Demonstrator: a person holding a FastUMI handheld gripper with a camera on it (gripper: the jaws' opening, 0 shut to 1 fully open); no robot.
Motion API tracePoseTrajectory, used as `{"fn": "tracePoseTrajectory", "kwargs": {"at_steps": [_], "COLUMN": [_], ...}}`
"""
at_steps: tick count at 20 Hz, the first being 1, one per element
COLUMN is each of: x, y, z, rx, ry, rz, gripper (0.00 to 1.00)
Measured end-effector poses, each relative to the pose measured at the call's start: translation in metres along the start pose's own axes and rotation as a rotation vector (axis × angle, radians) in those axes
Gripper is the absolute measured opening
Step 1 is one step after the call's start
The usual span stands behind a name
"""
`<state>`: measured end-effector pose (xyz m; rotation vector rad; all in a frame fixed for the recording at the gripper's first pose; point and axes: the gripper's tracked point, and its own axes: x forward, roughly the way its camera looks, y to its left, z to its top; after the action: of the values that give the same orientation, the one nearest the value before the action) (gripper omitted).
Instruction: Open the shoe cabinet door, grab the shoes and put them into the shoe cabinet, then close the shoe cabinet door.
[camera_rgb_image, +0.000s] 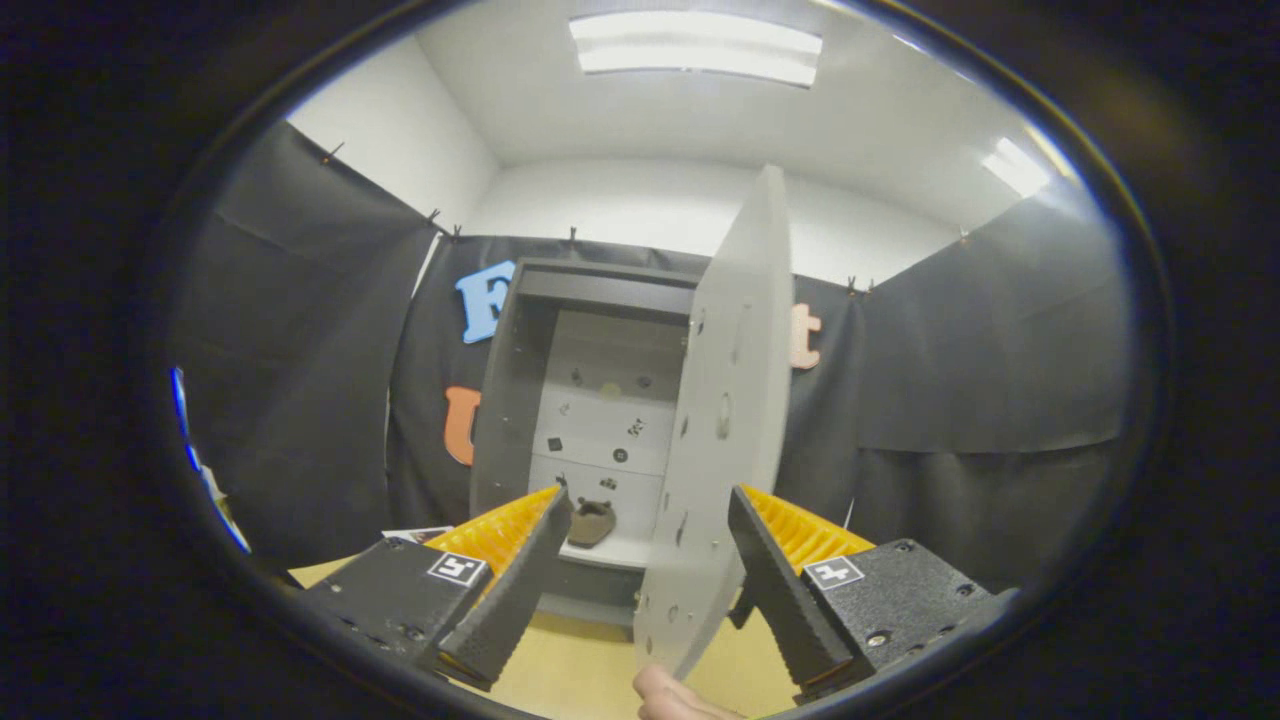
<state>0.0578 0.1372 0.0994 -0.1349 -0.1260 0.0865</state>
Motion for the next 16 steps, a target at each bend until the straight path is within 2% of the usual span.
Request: {"fn": "tracePoseTrajectory", "kwargs": {"at_steps": [3, 7, 10, 13, 16], "x": [-0.021, -0.019, -0.004, 0.025, 0.053], "y": [-0.048, -0.111, -0.152, -0.191, -0.199], "z": [-0.014, -0.035, -0.051, -0.084, -0.117], "rx": [-0.005, 0.016, 0.015, 0.02, 0.01], "ry": [-0.014, 0.018, 0.011, 0.081, 0.165], "rz": [-0.082, -0.174, -0.228, -0.297, -0.28], "gripper": [1.0, 1.0, 1.0, 1.0, 1.0]}}
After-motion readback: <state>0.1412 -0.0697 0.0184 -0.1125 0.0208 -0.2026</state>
